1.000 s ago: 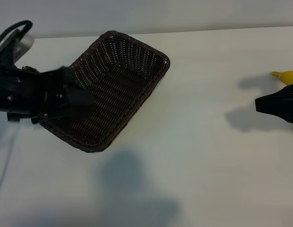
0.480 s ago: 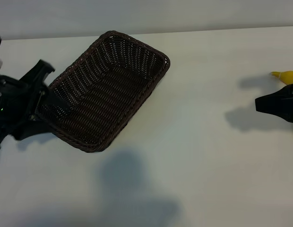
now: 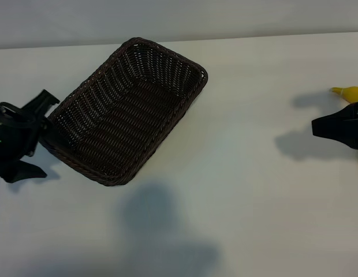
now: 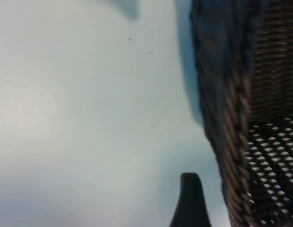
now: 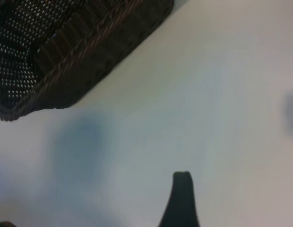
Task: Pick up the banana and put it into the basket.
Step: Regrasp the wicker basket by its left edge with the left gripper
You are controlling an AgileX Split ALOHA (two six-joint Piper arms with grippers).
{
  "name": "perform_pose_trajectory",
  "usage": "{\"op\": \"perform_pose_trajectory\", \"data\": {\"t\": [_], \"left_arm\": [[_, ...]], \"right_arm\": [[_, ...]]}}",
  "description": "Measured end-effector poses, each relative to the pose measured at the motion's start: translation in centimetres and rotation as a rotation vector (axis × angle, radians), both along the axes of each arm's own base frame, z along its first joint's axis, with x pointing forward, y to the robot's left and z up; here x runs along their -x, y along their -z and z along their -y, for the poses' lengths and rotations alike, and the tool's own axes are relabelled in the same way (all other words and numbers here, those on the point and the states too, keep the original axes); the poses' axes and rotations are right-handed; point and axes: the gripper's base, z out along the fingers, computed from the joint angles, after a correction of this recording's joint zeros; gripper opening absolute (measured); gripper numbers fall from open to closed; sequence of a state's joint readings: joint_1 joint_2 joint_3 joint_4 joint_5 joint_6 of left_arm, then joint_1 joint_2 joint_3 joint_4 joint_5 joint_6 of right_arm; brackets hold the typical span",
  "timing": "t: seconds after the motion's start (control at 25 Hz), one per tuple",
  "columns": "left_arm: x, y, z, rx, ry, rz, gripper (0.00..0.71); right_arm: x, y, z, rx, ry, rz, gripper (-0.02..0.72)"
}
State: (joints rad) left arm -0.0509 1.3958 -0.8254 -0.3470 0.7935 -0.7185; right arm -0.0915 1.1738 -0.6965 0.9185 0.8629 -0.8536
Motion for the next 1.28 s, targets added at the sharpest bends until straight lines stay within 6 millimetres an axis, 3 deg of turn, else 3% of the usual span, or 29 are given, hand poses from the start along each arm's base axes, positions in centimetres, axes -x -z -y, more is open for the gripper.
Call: {"op": "perform_pose_trajectory", "data": {"t": [1.04,1.16,1.28], "left_arm": [[-4.4,8.1,1.2,0.002,-0.017,-0.046,0.567],[-4.5,8.5,1.1,-0.001,-0.020,-0.049,0.529],[-4.6,8.5,1.1,-0.002,-0.022,-0.049,0.434]], "right_arm": [[0.0,0.0,0.0,-0.002,0.000,-0.002,0.605],[0.0,0.0,0.0,-0.002,0.000,-0.002,0.605],[0.0,0.0,0.0,-0.002,0.000,-0.002,0.605]]}}
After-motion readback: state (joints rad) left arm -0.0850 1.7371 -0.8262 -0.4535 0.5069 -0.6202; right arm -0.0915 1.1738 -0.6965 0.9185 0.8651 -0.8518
